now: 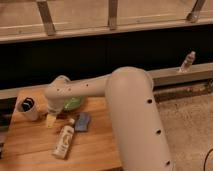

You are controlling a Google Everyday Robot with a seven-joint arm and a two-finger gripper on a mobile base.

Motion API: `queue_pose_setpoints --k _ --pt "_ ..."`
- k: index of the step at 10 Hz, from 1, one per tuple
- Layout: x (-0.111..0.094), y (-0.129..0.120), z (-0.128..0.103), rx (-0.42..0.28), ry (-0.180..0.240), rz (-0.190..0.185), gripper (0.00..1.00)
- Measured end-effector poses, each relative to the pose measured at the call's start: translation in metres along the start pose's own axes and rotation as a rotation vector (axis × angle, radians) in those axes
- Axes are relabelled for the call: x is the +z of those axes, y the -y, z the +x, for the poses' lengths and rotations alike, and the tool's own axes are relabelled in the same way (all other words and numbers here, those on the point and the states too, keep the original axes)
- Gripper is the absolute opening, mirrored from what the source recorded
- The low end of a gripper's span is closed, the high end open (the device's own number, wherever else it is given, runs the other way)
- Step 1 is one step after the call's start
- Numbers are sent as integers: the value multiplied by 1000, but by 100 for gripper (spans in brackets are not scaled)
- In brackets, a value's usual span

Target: Drag the pepper across the table

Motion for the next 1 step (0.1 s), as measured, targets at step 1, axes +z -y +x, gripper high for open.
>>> queue_pose_setpoints --k 1 --pt "0 0 0 1 0 1 80"
